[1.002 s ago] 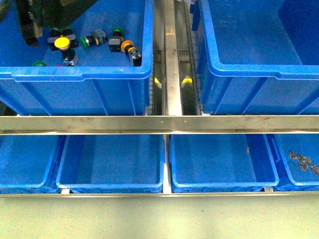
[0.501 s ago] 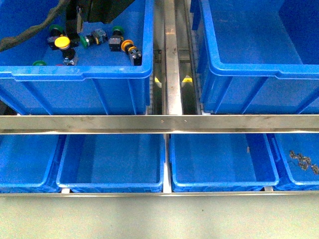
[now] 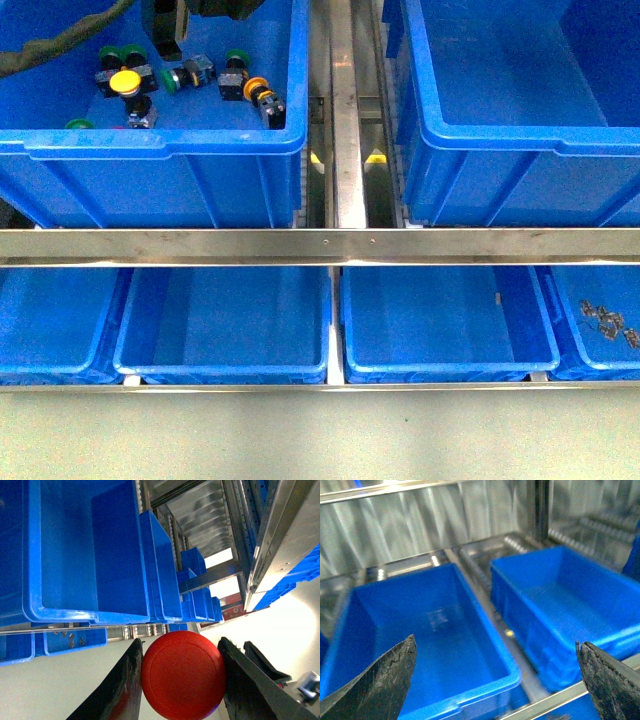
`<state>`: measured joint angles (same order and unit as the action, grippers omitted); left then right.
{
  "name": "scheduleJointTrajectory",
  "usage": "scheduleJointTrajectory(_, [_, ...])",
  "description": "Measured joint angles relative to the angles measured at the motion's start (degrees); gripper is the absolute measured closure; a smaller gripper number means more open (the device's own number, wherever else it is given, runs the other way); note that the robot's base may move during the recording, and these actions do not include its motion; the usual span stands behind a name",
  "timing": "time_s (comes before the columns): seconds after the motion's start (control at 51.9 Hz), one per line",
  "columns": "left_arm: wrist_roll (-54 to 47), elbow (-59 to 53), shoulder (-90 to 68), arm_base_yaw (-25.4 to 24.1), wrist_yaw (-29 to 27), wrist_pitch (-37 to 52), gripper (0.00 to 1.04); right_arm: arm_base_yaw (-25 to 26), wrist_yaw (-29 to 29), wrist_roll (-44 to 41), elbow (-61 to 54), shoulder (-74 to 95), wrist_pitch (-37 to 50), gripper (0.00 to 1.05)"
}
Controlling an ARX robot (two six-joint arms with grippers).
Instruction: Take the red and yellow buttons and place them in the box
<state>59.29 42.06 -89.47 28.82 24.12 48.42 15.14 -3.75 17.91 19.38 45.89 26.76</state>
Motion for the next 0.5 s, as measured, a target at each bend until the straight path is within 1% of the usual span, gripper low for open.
scheduleJointTrajectory(0.039, [0.0,0.0,0.0,0.0,0.0,-0.2,0.7,0.5,1.5,8.8,0.9,2.8,-1.0,0.07])
scheduleJointTrajectory(0.096, [0.0,0.0,0.1,0.0,0.0,-0.5,0.7,1.1,3.6,18.9,1.2,5.8,-1.1,0.07])
scheduleJointTrajectory(0.116, [0.0,0.0,0.1,0.0,0.0,-0.5,0.7,1.2,3.8,19.8,1.3,6.3,-1.3,0.07])
scheduleJointTrajectory(0.154, [0.0,0.0,0.1,-0.1,0.0,-0.7,0.7,1.3,4.4,26.7,1.6,8.0,-1.7,0.07])
scheduleJointTrajectory(0.212, [0.0,0.0,0.3,-0.3,0.1,-0.9,0.7,1.3,5.5,34.7,1.7,10.5,-0.7,0.07])
scheduleJointTrajectory(0.231, [0.0,0.0,0.3,-0.4,0.1,-0.9,0.7,1.2,5.7,35.3,1.7,11.0,-0.5,0.07])
scheduleJointTrajectory(0.347, [0.1,0.0,0.9,-1.1,0.5,-1.2,0.7,-0.7,8.5,47.1,1.8,17.0,3.9,0.07])
scheduleJointTrajectory(0.404, [0.1,0.0,1.1,-1.2,0.9,-1.2,0.7,-2.0,9.4,49.4,1.8,19.4,6.4,0.07])
scheduleJointTrajectory(0.501, [0.1,0.0,1.2,-1.4,1.4,-1.2,0.7,-5.0,12.5,53.0,1.8,23.3,12.5,0.07])
